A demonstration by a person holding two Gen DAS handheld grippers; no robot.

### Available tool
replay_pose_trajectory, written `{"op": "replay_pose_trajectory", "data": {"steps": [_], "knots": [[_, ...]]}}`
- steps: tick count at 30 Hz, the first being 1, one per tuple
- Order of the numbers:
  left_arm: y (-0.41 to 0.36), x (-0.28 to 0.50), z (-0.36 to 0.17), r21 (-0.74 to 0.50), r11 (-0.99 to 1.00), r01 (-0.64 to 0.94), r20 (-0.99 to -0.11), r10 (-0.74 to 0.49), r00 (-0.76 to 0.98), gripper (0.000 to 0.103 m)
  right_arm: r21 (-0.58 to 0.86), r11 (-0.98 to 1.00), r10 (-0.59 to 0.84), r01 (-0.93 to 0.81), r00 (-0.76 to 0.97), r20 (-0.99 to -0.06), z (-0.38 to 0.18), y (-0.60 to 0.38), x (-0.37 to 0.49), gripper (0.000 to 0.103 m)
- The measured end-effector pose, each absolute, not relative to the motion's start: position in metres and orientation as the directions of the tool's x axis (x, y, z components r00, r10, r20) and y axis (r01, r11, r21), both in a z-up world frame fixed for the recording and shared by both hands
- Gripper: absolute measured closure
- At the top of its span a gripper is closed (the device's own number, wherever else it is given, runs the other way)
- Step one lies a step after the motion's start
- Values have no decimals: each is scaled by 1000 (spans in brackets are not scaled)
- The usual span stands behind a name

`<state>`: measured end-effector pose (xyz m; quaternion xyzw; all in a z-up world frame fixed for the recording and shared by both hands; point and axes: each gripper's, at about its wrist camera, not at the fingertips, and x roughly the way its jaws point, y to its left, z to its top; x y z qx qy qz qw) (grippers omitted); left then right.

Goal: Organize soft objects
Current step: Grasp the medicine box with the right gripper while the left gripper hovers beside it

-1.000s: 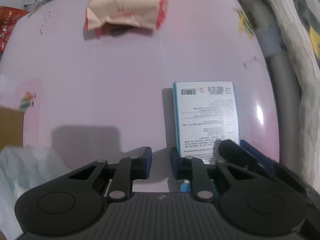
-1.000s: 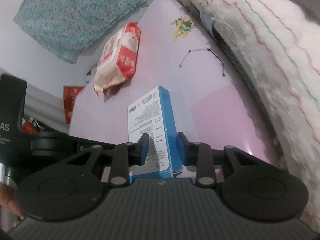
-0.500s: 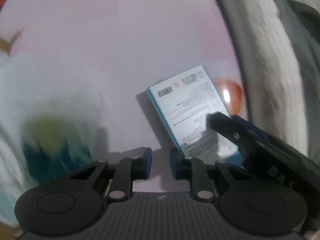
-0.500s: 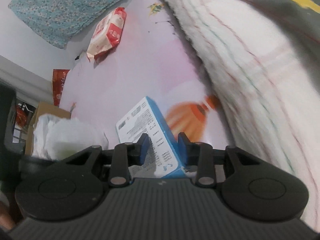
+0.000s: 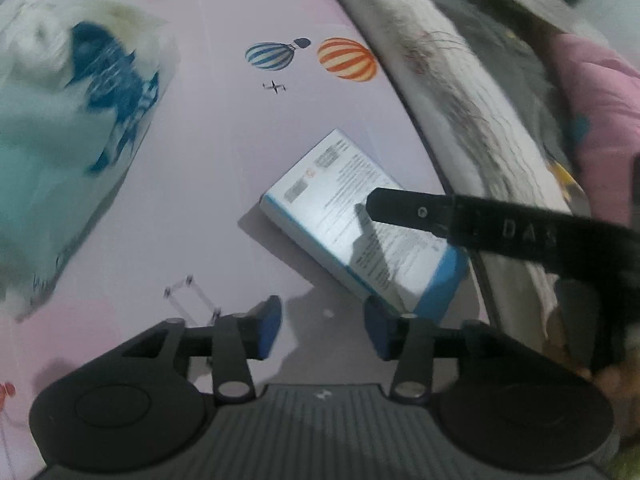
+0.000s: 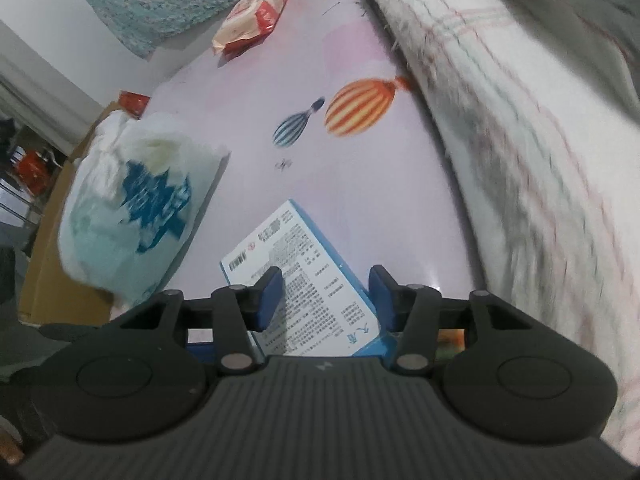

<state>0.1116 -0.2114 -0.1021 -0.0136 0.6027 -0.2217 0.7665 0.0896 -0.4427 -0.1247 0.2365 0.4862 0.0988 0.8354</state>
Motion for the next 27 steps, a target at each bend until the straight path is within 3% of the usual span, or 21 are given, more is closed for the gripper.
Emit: {"op": "replay_pose_trajectory", "data": {"steps": [7, 15, 18, 22, 27], "knots": [[-188, 74, -84, -327, 873, 360, -857, -435, 275, 24, 554, 830, 431, 61, 559, -708, -130, -434, 60, 52], [-163, 91, -38, -387, 858, 337, -791, -497, 358, 23, 614, 784, 451, 90, 596, -665, -119, -449, 60, 46], [-135, 87, -1, -330, 879, 343, -776, -459, 432, 20, 619, 782, 453, 72, 616, -645, -109, -453, 59, 38], [-101, 68, 36, -156, 921, 358, -772, -340, 538, 14, 613, 789, 446, 49, 640, -626, -100, -456, 56, 35], [-79, 40, 8, -32, 947, 319, -821, -208, 532, 11, 597, 801, 433, 43, 648, -627, -102, -459, 48, 35]]}}
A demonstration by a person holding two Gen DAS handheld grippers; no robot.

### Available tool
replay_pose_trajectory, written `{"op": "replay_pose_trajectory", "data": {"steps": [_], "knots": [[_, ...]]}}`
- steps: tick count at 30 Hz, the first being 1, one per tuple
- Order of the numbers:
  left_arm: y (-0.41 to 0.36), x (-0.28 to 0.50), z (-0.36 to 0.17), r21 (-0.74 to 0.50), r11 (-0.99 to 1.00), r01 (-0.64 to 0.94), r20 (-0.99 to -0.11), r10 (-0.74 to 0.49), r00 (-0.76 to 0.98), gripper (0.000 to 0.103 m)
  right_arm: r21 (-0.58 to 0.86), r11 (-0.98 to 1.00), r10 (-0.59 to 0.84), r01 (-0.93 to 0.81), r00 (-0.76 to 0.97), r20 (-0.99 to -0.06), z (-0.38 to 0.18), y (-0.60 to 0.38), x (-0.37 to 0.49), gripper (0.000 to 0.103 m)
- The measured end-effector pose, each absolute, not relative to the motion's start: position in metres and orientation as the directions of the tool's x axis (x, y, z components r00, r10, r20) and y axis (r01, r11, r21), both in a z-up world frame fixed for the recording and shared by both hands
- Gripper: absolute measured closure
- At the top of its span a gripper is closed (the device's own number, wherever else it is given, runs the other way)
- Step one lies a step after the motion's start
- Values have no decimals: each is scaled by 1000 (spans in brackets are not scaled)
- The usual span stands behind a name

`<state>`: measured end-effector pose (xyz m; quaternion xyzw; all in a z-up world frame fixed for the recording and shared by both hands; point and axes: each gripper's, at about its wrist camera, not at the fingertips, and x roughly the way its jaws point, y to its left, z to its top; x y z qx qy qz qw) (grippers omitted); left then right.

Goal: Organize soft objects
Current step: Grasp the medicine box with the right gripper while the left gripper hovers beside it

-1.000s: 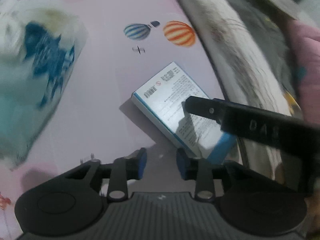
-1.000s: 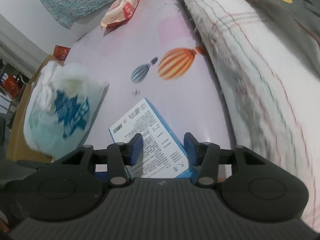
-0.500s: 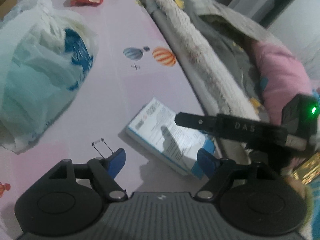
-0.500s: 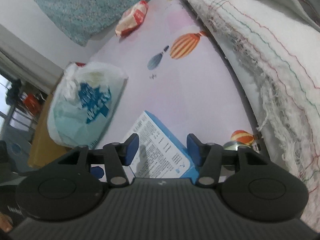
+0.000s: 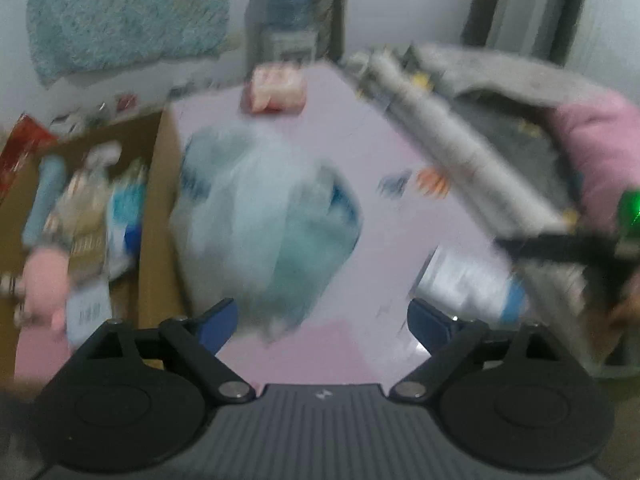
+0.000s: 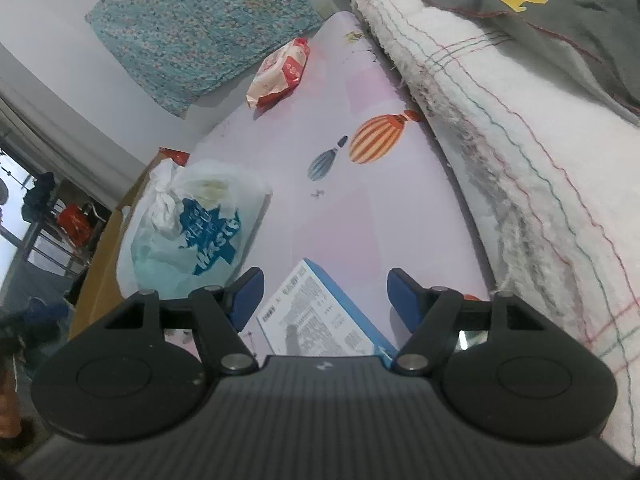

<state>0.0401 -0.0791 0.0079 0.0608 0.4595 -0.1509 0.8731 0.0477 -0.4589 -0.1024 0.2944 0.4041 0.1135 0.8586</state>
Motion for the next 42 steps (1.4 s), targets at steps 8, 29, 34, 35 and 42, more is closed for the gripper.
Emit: {"op": "replay_pose_trajectory", "data": {"steps": [8, 29, 34, 35, 42], "knots": [[-108, 31, -76, -175, 920, 350, -808, -337, 483, 42, 517, 855, 383, 39, 625, -680, -112, -442, 39, 35], [-142, 60, -99, -356, 807, 471, -759, -544, 358, 25, 663, 745, 519, 79, 556, -649, -140, -394, 41, 60], [-153, 70, -110, -339, 827, 448, -781, -513, 356, 24, 758, 647, 621, 83, 518, -588, -152, -388, 45, 59], [-152, 70, -110, -327, 831, 450, -783, -505, 363, 24, 764, 641, 628, 79, 518, -580, -151, -388, 44, 59], [-150, 69, -110, -273, 854, 443, -809, -453, 374, 21, 855, 517, 722, 29, 523, -454, -144, -391, 37, 58]]}}
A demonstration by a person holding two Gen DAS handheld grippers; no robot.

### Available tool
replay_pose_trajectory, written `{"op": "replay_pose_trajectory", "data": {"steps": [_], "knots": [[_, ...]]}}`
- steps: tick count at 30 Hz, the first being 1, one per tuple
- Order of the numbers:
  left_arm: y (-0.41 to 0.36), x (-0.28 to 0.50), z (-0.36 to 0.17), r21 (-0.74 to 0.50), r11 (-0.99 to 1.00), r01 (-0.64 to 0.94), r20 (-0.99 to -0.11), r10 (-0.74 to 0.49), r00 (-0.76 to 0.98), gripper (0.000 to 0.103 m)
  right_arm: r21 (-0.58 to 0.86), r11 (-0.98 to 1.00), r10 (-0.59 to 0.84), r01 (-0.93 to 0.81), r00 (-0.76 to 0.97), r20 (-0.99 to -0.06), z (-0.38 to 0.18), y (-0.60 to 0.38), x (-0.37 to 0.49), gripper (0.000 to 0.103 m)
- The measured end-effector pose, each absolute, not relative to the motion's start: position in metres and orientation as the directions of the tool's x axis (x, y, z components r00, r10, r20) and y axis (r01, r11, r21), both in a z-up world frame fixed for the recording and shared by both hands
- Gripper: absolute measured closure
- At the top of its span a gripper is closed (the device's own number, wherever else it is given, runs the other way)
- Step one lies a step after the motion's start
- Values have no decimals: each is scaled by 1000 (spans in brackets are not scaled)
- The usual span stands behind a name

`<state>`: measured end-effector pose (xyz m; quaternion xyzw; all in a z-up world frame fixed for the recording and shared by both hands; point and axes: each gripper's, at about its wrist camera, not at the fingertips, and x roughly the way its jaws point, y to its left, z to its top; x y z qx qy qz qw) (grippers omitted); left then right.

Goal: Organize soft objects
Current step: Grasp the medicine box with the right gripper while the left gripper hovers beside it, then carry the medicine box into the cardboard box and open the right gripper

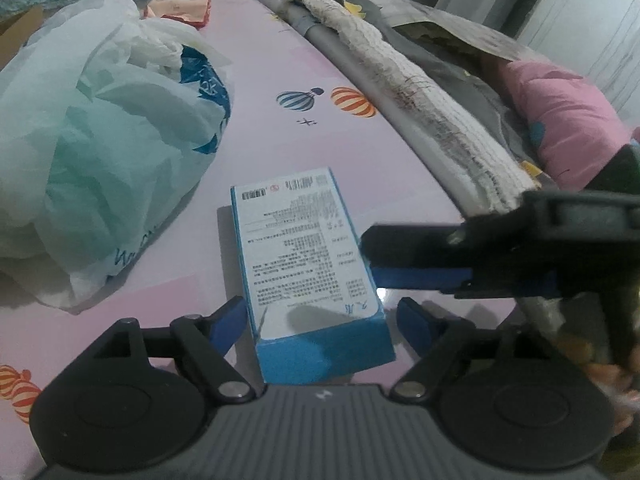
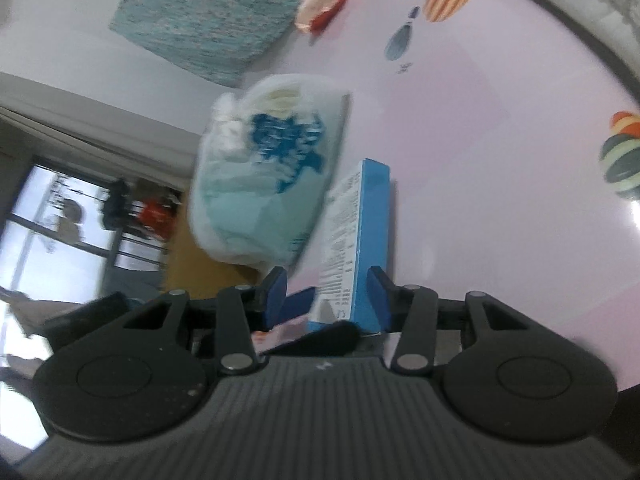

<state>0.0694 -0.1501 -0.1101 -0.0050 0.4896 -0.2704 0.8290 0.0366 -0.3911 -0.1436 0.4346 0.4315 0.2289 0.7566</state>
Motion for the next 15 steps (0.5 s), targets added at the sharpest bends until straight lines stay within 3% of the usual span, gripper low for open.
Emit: {"op": "replay_pose_trajectory", "data": {"steps": [3, 5, 15], "knots": [[-151, 71, -112, -253, 862, 439, -823, -430, 370, 21, 889, 457, 755, 5, 526, -391, -140, -390, 37, 59], [-149, 73, -113, -244, 872, 424, -828, -415, 376, 27, 897, 441, 767, -15, 525, -368, -137, -388, 38, 59], [-126, 84, -118, -388, 849, 360, -793, -506, 339, 27, 846, 527, 687, 77, 548, -478, -146, -383, 46, 59]]}}
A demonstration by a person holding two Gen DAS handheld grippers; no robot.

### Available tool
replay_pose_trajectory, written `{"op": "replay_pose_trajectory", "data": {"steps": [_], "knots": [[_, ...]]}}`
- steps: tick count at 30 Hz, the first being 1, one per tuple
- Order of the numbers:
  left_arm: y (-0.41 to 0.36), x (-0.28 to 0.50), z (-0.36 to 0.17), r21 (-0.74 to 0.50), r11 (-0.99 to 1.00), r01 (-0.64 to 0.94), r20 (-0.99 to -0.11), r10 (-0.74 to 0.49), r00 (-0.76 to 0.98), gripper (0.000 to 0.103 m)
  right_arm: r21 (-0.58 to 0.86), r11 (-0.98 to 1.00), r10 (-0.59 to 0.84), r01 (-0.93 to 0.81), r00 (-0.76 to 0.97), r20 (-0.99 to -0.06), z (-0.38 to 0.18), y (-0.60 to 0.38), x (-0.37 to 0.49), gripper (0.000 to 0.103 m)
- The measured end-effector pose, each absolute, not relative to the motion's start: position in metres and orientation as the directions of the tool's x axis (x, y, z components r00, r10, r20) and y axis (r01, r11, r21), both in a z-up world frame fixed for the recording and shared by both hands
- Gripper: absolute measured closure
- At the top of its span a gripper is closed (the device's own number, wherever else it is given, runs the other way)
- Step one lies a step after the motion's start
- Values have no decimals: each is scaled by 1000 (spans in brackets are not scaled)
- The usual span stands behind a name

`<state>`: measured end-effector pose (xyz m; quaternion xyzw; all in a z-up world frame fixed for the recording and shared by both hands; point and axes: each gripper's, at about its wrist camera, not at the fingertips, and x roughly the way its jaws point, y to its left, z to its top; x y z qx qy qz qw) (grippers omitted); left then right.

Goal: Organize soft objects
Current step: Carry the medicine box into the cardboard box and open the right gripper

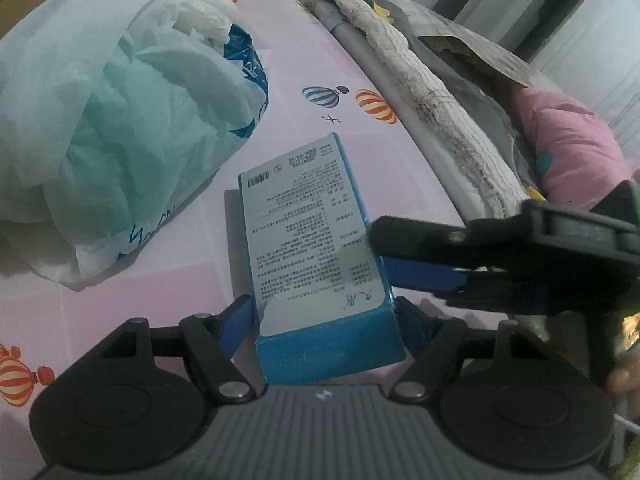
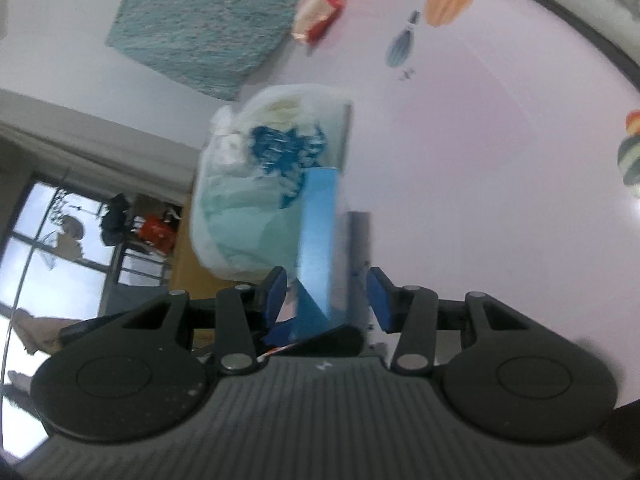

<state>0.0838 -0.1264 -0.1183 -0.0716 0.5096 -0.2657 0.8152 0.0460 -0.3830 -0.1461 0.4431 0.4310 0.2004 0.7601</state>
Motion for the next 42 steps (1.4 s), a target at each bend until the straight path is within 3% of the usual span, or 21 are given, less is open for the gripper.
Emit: {"op": "replay_pose_trajectory", "data": {"steps": [6, 8, 9, 16, 22, 27, 34, 38, 42], "knots": [[-131, 81, -117, -356, 852, 383, -795, -491, 355, 27, 864, 492, 708, 107, 529, -468, -165, -372, 57, 64], [-135, 78, -117, -331, 854, 402, -797, -481, 365, 27, 870, 483, 714, 103, 528, -459, -166, -370, 57, 77], [-138, 76, -116, -316, 854, 414, -797, -475, 373, 27, 873, 477, 717, 99, 531, -452, -165, -369, 56, 78], [-144, 56, -93, -261, 826, 499, -762, -494, 418, 27, 846, 532, 685, 31, 571, -452, -136, -370, 37, 80], [-125, 31, -47, -200, 829, 522, -692, -497, 524, 27, 802, 583, 692, -133, 599, -403, -84, -357, 22, 80], [-90, 8, -4, -120, 885, 450, -613, -422, 668, 27, 739, 584, 751, -335, 569, -336, -33, -320, 27, 80], [-18, -2, 27, -117, 962, 245, -565, -267, 781, 27, 708, 487, 861, -512, 420, -288, 9, -235, 58, 80], [27, 11, 31, -158, 974, 162, -585, -225, 780, 27, 722, 456, 885, -521, 354, -304, 19, -189, 82, 80], [63, 44, 20, -255, 960, 112, -637, -254, 728, 27, 743, 501, 863, -444, 322, -389, 15, -148, 114, 81]]}}
